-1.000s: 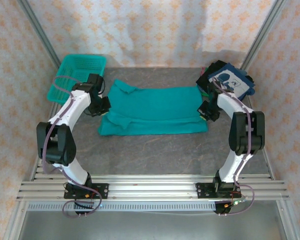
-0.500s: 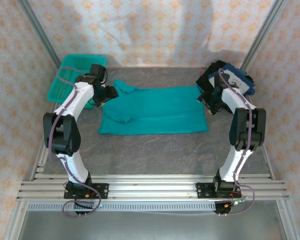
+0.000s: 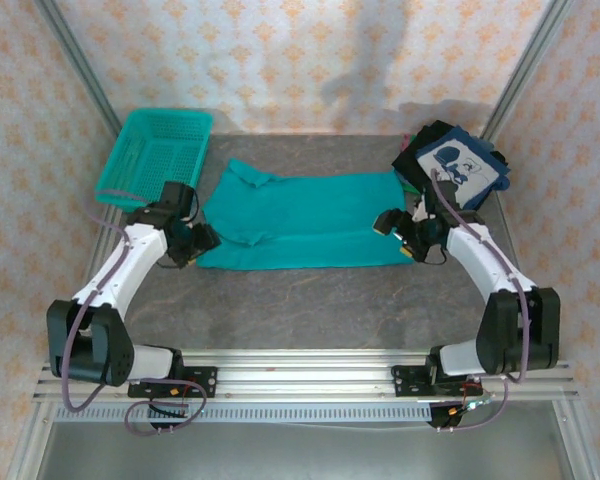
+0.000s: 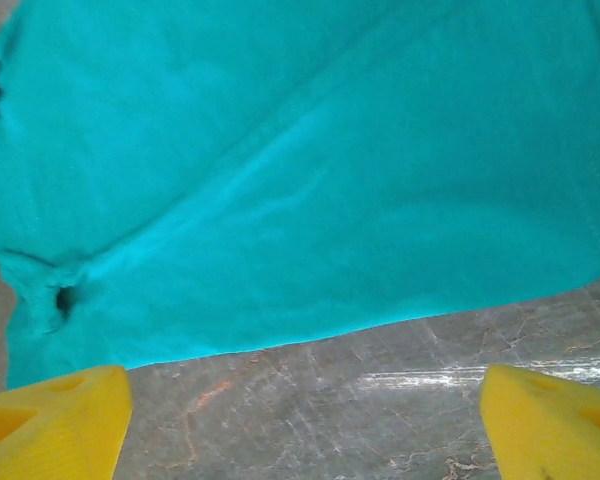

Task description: Fold and stack the t-shirts

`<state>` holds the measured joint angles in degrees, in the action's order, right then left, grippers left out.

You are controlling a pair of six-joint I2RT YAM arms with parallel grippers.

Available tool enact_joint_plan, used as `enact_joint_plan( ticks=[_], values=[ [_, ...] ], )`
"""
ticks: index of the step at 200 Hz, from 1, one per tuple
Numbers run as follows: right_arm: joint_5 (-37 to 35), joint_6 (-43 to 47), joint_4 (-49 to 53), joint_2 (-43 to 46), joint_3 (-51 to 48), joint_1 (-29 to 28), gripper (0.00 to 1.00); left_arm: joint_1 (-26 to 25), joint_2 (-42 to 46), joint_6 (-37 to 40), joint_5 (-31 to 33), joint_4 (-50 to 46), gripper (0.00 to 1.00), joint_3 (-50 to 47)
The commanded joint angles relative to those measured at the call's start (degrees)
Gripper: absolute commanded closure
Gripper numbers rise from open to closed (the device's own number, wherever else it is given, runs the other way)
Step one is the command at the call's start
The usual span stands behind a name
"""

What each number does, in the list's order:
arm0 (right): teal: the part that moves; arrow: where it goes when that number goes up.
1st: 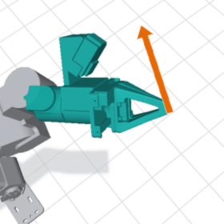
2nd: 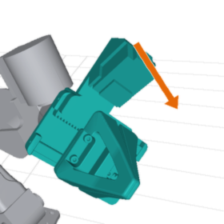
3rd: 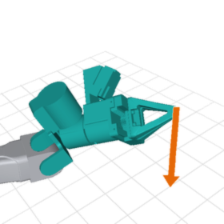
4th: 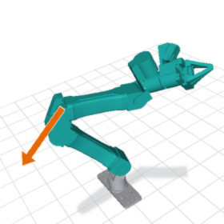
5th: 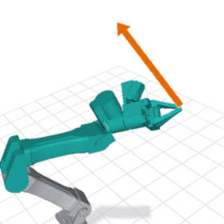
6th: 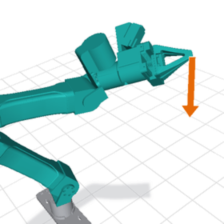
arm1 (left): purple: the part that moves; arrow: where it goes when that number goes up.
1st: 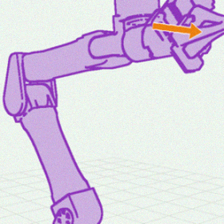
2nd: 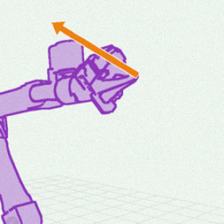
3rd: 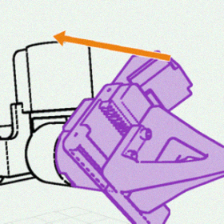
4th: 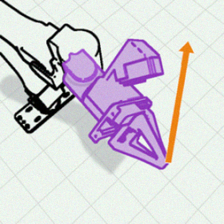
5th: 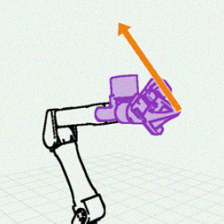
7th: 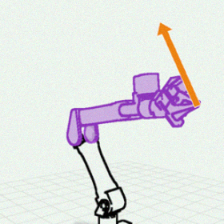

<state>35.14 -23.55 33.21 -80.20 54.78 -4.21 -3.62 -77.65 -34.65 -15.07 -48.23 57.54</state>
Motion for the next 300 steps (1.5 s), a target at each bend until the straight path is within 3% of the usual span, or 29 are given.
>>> enact_joint_plan(
  ticks=[1,42,73,88,124,164,195,222,253,273,300],
  values=[
    [-1.41,-0.98,-5.28,-4.09,-1.35,-0.10,0.14,0.90,-2.10,-1.62,-0.93,5.46,0.39,-3.09],
    [-4.72,-3.26,-10.40,-14.17,1.04,-0.03,0.27,1.85,-7.36,-4.93,1.68,16.24,0.37,-7.39],
    [-8.26,-4.68,-11.62,-19.35,2.66,-0.01,0.31,1.86,-11.65,-7.52,3.12,22.10,0.38,-7.86],
    [-11.54,-5.21,-9.23,-20.98,3.29,0.01,0.32,1.86,-13.90,-7.80,4.66,21.37,0.46,-6.96],
    [-15.79,-6.25,-4.60,-20.21,1.87,-0.01,0.35,1.95,-17.79,-6.27,9.52,14.48,0.75,-5.08],
    [-18.64,-7.75,-1.20,-14.78,-3.01,-0.01,0.36,2.31,-14.17,-4.60,12.43,9.13,0.86,-9.02],
    [-19.15,-8.95,0.27,-9.19,-7.86,-0.01,0.36,2.18,-9.17,-4.79,10.78,8.06,0.82,-14.46],
    [-16.53,-10.40,0.84,-5.21,-10.44,-0.09,0.35,-0.05,-1.77,-6.29,9.46,6.55,0.61,-15.72],
    [-13.79,-10.34,3.65,2.13,-10.68,-0.36,0.26,-5.67,5.80,-9.13,10.46,-0.87,0.46,-8.25],
    [-11.96,-9.19,6.12,6.81,-9.92,-0.36,0.20,-10.28,8.11,-12.10,10.21,-3.12,0.42,-3.25],
    [-8.91,-6.68,7.44,11.14,-9.26,-0.40,0.12,-13.43,7.95,-20.06,2.35,4.64,0.39,-5.54]
  ],
)
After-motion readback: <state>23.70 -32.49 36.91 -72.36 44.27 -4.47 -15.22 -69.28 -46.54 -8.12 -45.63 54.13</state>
